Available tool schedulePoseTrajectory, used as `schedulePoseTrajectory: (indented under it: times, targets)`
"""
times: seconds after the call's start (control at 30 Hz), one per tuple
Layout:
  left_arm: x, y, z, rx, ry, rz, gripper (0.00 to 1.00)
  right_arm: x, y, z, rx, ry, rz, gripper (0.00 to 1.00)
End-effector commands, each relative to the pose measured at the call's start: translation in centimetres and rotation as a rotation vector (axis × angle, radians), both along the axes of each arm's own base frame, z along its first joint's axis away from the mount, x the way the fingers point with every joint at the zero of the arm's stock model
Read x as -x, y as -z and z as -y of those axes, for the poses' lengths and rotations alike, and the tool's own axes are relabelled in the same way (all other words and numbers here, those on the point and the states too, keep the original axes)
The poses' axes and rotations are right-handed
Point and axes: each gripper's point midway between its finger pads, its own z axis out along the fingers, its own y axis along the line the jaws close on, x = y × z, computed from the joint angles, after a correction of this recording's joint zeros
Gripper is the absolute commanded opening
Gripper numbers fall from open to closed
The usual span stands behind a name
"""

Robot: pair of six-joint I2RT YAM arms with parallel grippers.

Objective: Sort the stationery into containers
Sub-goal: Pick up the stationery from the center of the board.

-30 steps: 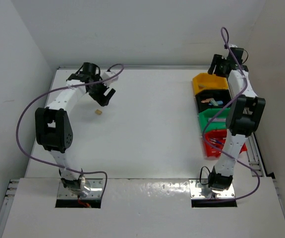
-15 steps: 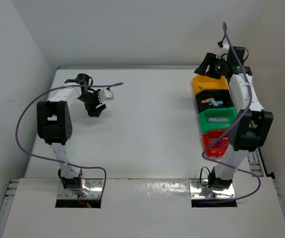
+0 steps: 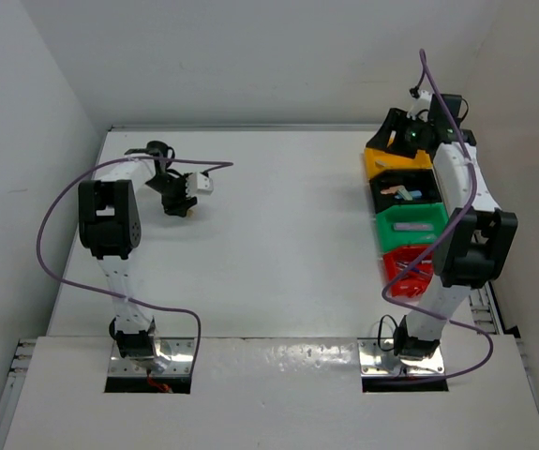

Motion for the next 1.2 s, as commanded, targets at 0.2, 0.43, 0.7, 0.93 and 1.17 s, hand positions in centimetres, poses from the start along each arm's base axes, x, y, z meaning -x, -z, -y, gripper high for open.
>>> schedulePoseTrajectory:
  times: [0.2,0.43,0.7,0.93,1.17]
  targets:
    - [1.7,0.9,0.9,0.049,0.069,-0.013,0.41,0.3,-3.3,-0.9,-0.008,-0.028,0.08,0.65]
    - [3.4,2.2,0.7,0.039,0.063,-0.039,0.4,0.2,-3.9,-3.0,-0.018,-0.067,0.094,0.65]
    - [0.6,-5.6,5.1,0.302,-0.082,0.053,0.14,1.3,-5.8,-6.7,-0.152,-0.086,0.102,0.68]
    - [0.2,-18.4,15.4,0.695,-0.16,0.173,0.1,4.5,-6.2,-13.6,-0.34,-0.186,0.01,0.7]
    - [3.2,-26.5,23.1,0.854,-0.084,0.197,0.09,6.2,-8.6,-18.9,-0.414,-0.322,0.02,0.73]
